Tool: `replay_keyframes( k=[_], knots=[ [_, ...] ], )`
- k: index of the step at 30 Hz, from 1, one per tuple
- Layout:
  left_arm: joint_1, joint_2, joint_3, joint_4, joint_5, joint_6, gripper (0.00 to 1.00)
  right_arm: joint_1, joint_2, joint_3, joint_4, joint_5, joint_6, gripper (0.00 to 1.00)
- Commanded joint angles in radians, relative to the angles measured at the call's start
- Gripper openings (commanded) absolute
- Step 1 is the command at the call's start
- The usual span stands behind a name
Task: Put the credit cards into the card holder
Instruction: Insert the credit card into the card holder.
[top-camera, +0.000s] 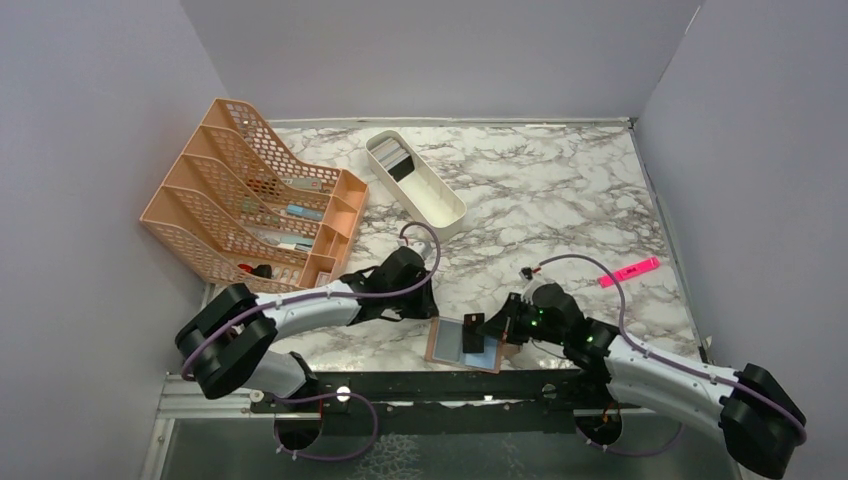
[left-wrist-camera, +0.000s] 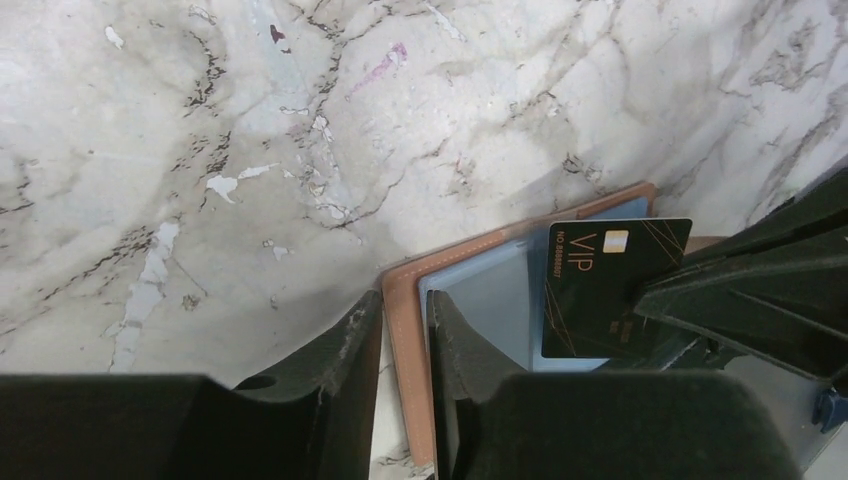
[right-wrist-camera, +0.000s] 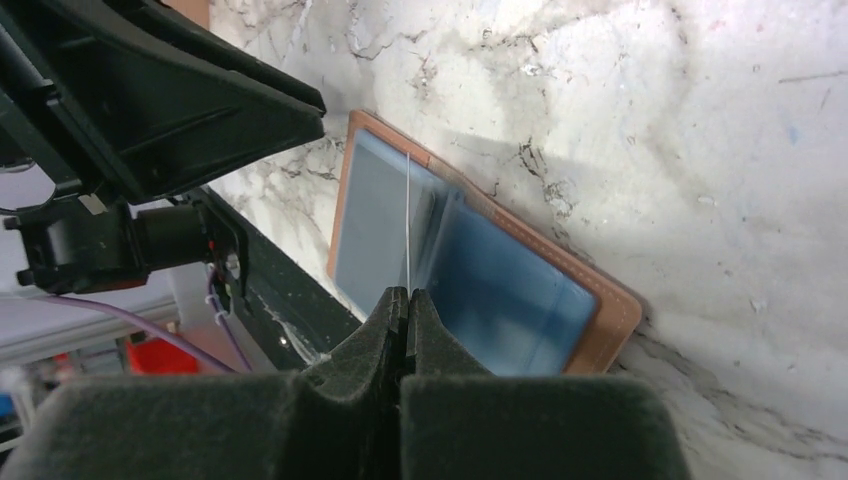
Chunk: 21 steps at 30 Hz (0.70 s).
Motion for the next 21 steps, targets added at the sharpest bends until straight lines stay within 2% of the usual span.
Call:
replay_keyframes(
  k=[1, 8, 15, 21],
  knots=[
    [-0.005, -0.102, -0.038, -0.043, 0.012, 0.005, 0.28, 0.003, -0.063, -0.026, -0.087, 0.016, 0.08, 0.01],
    [-0.046, -0.168, -0.124, -0.014, 0.043, -0.067, 0.28, 0.003, -0.023, -0.028, -0.077, -0.023, 0.127, 0.01],
    [-0.088, -0.176, -0.197, 0.066, 0.043, -0.122, 0.17, 0.003, 0.021, -0.104, 0.089, -0.08, 0.2, 0.01],
    [-0.113, -0.136, -0.204, 0.097, 0.036, -0.125, 0.1, 0.003, -0.043, -0.13, 0.077, -0.042, 0.193, 0.01]
  ],
)
